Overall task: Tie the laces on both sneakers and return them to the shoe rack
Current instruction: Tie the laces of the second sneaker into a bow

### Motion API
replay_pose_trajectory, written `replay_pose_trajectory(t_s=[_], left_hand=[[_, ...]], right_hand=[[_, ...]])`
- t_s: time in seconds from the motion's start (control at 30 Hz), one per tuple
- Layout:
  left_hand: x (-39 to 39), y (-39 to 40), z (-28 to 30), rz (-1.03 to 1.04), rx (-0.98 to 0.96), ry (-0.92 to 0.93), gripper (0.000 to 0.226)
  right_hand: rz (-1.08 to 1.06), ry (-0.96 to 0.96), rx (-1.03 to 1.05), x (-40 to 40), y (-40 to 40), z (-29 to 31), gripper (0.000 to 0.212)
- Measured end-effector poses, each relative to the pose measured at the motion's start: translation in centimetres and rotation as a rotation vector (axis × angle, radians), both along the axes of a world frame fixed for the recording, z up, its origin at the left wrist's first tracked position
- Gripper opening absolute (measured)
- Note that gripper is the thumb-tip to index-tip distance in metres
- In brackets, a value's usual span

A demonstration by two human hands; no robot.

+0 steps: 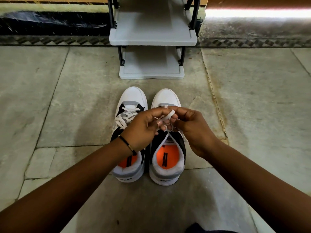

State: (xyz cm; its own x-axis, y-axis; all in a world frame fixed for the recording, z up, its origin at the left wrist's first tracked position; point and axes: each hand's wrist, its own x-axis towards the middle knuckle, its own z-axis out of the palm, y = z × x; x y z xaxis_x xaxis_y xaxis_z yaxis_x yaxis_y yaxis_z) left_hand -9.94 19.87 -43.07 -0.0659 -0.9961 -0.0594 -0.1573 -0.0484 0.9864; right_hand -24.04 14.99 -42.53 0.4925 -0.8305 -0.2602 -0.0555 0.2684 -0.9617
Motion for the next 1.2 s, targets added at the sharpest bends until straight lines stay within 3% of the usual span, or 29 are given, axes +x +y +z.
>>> replay_pose_trajectory(t_s=[0.27, 0.57, 0.77, 0.93, 1.1, 1.2], left_hand=[[0.2, 0.0, -0.3, -0.032, 0.13, -0.05, 0.025], [0.1, 0.3, -0.2, -0.041, 0.049, -0.078, 0.025], [0.1, -0.4, 0.0, 0.106, 0.239, 0.108, 0.016], [0.3, -0.8, 0.3, 0.108, 0.253, 0.085, 0.017], [0.4, -0.7, 0.0, 0.214, 0.346, 0.19, 0.016], [0.3, -0.7, -0.1, 0.247, 0.354, 0.212, 0.003]], right_hand=[[-0.142, 0.044, 0.094, -0.4, -0.8, -0.1, 0.018], [-0.079, 0.031, 0.093, -0.2, -1.4, -0.2, 0.012], [-0.035, 0.048, 0.036, -0.4, -1.4, -0.2, 0.012], [0.056, 0.113, -0.08, -0.5, -1.5, 0.2, 0.011], [0.298, 0.338, -0.356, -0.9, -2.2, 1.1, 0.019], [0.36, 0.443, -0.45, -1.0, -2.1, 1.4, 0.02]])
